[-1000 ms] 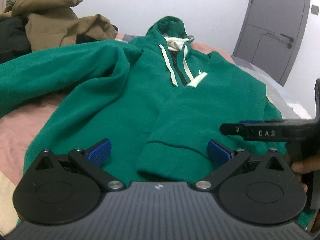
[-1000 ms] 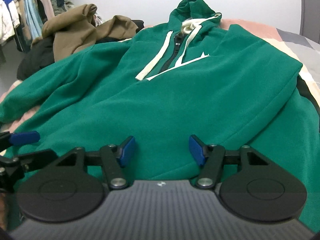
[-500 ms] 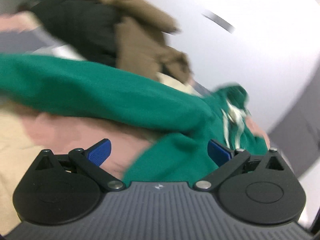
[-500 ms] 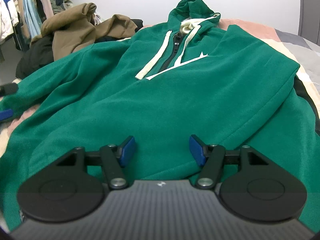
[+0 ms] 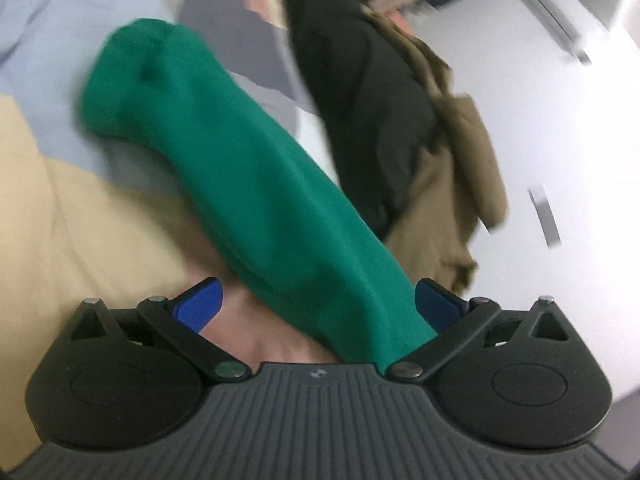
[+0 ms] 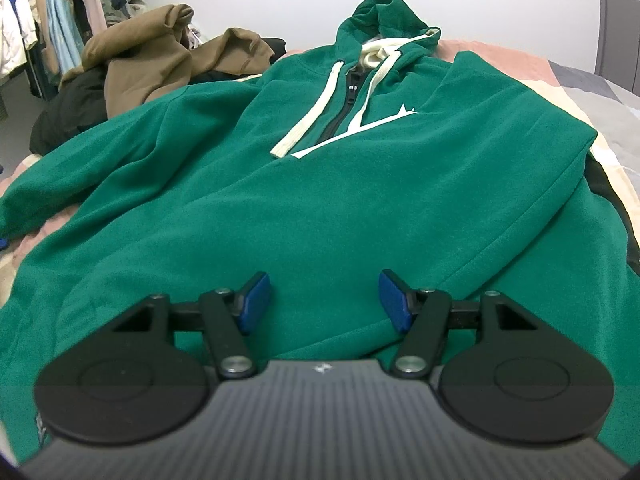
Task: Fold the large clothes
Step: 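Grasp the sleeve cuff with the left tool and lift it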
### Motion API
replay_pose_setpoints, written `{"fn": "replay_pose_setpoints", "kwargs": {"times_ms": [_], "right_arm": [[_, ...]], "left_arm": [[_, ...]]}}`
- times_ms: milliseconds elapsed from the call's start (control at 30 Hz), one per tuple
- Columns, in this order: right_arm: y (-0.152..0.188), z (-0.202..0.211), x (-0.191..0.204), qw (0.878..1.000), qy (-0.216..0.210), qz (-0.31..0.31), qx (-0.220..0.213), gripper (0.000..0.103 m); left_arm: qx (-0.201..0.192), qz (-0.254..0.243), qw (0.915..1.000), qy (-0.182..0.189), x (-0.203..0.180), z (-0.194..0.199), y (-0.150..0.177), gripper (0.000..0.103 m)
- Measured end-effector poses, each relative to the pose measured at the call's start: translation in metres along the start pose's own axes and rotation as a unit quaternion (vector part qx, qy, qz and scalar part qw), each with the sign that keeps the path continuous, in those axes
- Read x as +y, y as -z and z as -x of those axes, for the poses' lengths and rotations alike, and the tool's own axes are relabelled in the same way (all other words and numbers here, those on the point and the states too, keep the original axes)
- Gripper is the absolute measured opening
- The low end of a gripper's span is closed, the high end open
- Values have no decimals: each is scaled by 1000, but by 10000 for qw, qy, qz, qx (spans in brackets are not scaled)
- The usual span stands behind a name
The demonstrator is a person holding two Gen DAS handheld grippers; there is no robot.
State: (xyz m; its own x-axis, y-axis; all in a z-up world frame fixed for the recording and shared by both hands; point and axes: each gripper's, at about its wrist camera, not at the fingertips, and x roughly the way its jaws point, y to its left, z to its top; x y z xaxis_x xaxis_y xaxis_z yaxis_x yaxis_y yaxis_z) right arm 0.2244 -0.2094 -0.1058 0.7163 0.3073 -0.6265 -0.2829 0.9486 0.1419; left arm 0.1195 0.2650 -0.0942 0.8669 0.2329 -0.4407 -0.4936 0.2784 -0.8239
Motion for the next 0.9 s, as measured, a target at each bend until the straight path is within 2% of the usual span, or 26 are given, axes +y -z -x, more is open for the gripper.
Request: {"fn": "replay_pose_setpoints", "kwargs": {"times_ms": [167, 467, 533, 600, 633, 700, 800, 900], "right_arm": [[1, 0, 1, 10000, 35, 74, -11, 62], [1, -1, 0, 10000, 16, 5, -36, 63], [0, -3, 0, 10000, 30, 2, -35, 64], [0, -3, 0, 10000, 50, -22, -33, 64], [-1, -4, 0, 10000, 62, -33, -30, 64], [-2, -5, 1, 10000, 81, -22, -29, 64], [-5, -7, 0, 9999, 99, -18, -21, 64], [-7, -8, -1, 9999, 112, -77, -3, 64]], "left_arm": [[-110, 406, 9991, -64, 12, -18, -17, 103], [-749, 429, 9955, -385, 28, -39, -50, 100], [-844, 255, 9948, -502, 26, -43, -56, 92], [-871, -56, 9934, -745, 21, -49, -62, 72], [-863, -167, 9927, -831, 20, -50, -65, 66], [-837, -459, 9901, -1033, 14, -55, -70, 39], [-956, -1011, 9828, -1213, -1, -58, -74, 22], [-1210, -1839, 9680, -1200, -36, -49, -73, 18]]}}
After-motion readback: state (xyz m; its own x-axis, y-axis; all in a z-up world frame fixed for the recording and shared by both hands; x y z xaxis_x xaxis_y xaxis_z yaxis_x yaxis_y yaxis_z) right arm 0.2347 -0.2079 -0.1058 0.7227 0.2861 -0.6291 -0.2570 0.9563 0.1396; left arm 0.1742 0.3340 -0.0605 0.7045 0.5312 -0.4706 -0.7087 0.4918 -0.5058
